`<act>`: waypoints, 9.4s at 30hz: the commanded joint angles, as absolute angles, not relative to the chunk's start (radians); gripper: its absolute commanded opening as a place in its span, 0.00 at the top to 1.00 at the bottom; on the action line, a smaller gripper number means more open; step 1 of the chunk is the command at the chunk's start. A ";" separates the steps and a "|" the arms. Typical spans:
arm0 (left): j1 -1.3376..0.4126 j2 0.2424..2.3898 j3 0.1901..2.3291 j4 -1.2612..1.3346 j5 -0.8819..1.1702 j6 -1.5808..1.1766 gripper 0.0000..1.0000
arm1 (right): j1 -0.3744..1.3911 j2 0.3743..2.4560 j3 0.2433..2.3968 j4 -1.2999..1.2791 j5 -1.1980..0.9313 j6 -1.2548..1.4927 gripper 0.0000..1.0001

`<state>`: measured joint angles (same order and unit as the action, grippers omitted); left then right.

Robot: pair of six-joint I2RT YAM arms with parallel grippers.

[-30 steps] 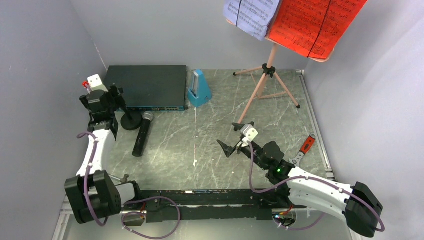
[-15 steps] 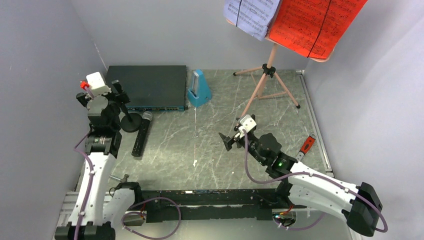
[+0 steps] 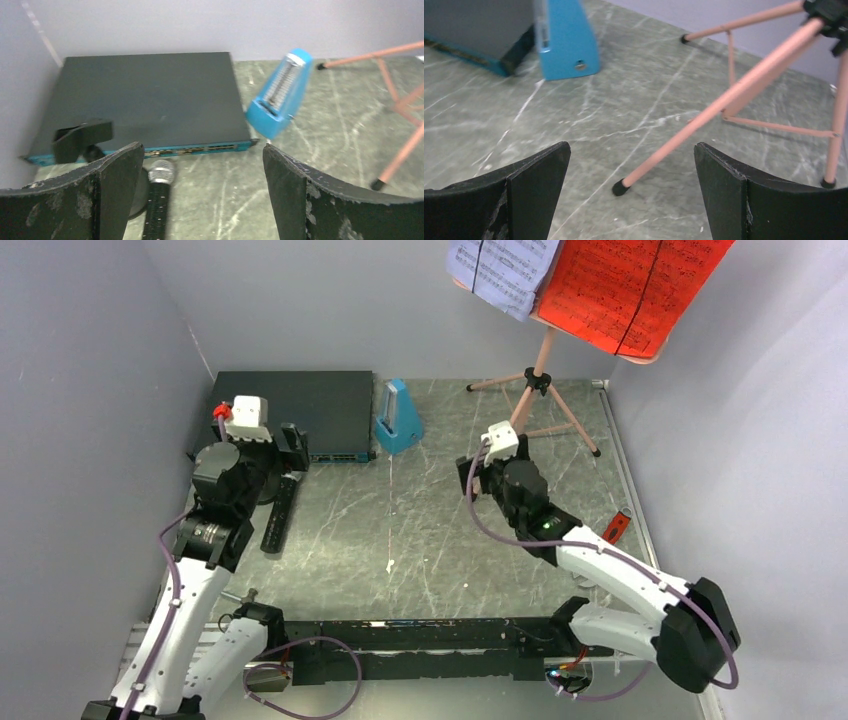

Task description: Pack up the instrument practice props

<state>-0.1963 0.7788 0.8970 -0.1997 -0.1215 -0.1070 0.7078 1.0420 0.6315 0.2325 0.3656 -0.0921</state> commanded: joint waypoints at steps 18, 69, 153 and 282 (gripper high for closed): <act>-0.355 0.692 0.888 -0.155 -0.025 -0.047 0.06 | 0.354 1.544 0.988 0.433 0.577 0.114 0.06; -0.391 0.753 0.873 -0.142 -0.040 -0.018 0.06 | 0.298 1.353 0.722 0.378 0.092 0.123 0.94; -0.513 1.842 1.943 0.420 0.430 -0.140 0.09 | 0.265 1.098 1.375 0.245 -0.197 0.097 0.16; -0.686 1.873 1.889 0.789 0.035 0.213 0.35 | 0.095 1.085 1.556 0.421 -0.765 0.277 1.00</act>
<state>-0.6785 2.0312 1.9820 0.7254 0.0536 0.1982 0.0967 1.1286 1.6566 0.3889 -0.7273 0.1745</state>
